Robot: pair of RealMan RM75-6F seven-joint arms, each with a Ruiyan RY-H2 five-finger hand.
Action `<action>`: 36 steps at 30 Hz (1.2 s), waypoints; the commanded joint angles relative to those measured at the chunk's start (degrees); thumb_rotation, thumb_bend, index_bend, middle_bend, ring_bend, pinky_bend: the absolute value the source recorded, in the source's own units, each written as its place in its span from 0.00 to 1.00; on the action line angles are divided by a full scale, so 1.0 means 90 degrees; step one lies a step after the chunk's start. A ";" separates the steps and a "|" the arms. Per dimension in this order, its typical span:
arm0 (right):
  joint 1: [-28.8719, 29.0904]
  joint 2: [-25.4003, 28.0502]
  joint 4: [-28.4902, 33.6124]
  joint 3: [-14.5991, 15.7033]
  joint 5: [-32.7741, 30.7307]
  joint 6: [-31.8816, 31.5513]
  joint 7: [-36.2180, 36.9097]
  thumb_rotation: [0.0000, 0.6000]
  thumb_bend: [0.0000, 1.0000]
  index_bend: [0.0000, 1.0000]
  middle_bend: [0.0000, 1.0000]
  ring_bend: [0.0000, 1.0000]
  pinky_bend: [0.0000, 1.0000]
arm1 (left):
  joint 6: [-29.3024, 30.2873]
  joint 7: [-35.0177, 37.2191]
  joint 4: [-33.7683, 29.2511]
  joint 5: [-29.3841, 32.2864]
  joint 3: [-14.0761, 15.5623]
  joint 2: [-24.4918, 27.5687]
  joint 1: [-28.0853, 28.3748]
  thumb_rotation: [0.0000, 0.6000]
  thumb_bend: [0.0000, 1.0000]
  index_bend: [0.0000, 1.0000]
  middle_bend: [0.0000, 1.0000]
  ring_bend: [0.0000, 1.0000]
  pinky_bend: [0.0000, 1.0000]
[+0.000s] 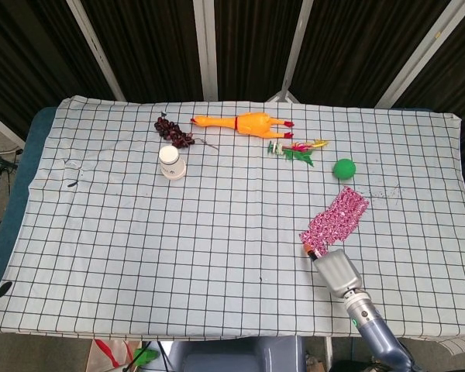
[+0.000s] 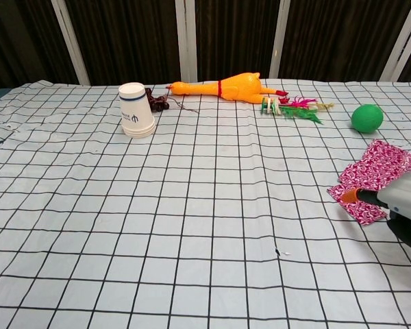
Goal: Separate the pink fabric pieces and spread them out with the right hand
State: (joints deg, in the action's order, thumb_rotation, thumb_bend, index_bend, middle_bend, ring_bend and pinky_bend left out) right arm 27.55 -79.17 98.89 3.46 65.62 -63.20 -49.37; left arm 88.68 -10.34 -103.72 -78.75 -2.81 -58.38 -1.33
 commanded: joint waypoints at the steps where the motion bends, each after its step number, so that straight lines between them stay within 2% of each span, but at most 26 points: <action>1: 0.0037 -0.0053 -0.0137 -0.0066 -0.0181 0.0048 -0.0034 1.00 0.73 0.15 0.81 0.82 0.64 | -0.0002 0.0002 0.0002 0.0012 -0.0005 0.0000 0.0000 1.00 0.20 0.10 0.03 0.05 0.17; 11: 0.0133 -0.0222 -0.0567 -0.0090 -0.0631 0.0312 -0.0045 1.00 0.73 0.15 0.81 0.81 0.64 | -0.0014 -0.0094 -0.0013 0.0028 -0.0003 -0.0030 0.0013 1.00 0.20 0.10 0.03 0.05 0.17; 29: 0.0082 -0.0218 -0.0176 0.0191 -0.0217 0.0102 -0.0128 1.00 0.73 0.16 0.81 0.82 0.64 | -0.0028 -0.0141 -0.0020 0.0017 0.0004 -0.0048 0.0029 1.00 0.20 0.10 0.03 0.05 0.17; 36: 0.0089 -0.0176 -0.0170 -0.0018 -0.0294 -0.0083 -0.0053 1.00 0.73 0.16 0.81 0.81 0.64 | -0.0001 -0.0107 -0.0014 0.0037 -0.0011 -0.0040 0.0016 1.00 0.20 0.10 0.03 0.05 0.17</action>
State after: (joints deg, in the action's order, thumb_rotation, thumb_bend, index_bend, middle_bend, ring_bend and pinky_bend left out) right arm 28.38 -80.90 97.38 3.52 63.09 -63.72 -50.02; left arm 88.67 -11.31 -103.85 -78.41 -2.91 -58.74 -1.18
